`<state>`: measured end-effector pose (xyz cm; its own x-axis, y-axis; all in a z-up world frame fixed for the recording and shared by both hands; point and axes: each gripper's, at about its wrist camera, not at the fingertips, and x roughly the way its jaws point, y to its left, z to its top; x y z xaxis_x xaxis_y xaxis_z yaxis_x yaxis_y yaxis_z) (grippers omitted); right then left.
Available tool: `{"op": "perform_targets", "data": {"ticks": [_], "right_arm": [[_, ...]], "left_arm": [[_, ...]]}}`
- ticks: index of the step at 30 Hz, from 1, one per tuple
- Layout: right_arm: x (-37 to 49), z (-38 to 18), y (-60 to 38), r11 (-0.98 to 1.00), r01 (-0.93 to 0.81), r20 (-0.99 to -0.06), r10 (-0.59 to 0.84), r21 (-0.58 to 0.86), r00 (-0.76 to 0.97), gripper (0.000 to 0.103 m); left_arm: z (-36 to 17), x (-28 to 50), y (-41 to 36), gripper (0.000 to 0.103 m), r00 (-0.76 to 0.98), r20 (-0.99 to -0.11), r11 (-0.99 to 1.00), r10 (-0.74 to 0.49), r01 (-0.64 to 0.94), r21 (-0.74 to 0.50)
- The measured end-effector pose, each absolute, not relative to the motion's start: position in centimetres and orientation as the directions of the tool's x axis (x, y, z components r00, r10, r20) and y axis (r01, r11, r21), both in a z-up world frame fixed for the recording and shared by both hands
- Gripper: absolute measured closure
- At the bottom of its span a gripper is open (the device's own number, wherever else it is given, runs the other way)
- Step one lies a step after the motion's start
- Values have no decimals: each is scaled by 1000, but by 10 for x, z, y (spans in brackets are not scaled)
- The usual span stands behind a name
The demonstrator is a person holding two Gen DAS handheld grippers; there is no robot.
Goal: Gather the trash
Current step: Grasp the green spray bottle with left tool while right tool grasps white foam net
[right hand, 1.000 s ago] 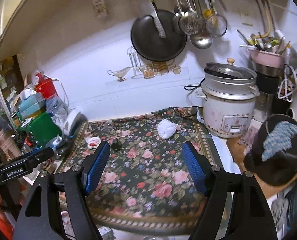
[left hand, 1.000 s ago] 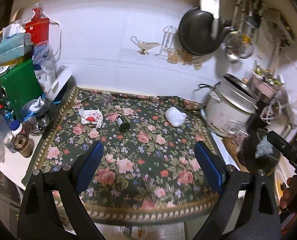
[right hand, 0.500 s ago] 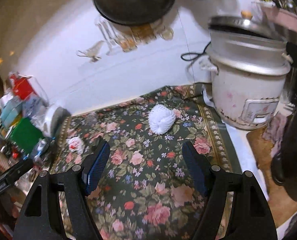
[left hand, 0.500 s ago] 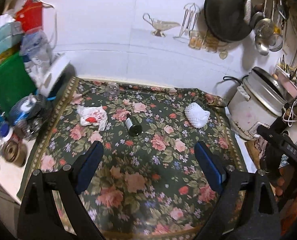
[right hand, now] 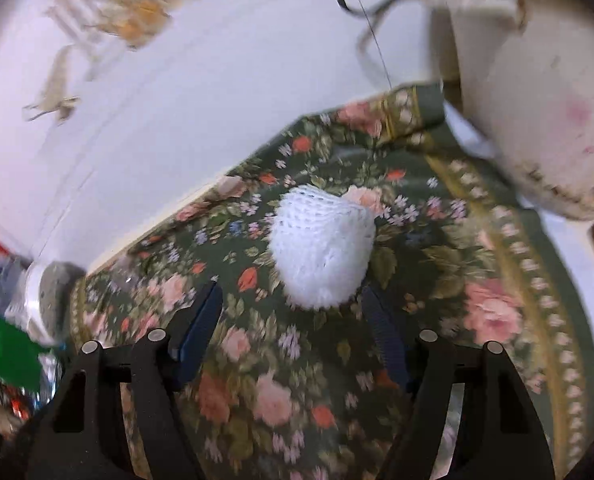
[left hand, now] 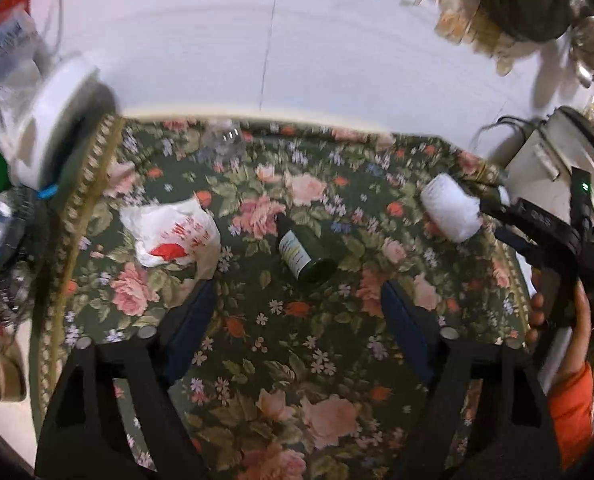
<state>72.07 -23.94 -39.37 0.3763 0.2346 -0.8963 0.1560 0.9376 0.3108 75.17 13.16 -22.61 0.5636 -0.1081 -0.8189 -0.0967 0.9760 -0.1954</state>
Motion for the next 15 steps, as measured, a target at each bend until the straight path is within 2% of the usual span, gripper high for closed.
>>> {"op": "perform_targets", "data": {"ticks": [5, 6, 9, 15], "right_arm": [[737, -427, -240, 924, 174, -906, 273, 341, 324, 56], [738, -430, -239, 928, 162, -908, 272, 335, 320, 63], [738, -430, -235, 942, 126, -908, 255, 311, 333, 69], [735, -422, -227, 966, 53, -913, 220, 253, 342, 80]], "left_arm": [[-252, 769, 132, 26, 536, -831, 972, -149, -77, -224], [-256, 773, 130, 31, 531, -833, 970, -156, -75, -230], [-268, 787, 125, 41, 508, -842, 967, -182, -62, -247], [-281, 811, 114, 43, 507, -845, 970, -170, -64, -233]]}}
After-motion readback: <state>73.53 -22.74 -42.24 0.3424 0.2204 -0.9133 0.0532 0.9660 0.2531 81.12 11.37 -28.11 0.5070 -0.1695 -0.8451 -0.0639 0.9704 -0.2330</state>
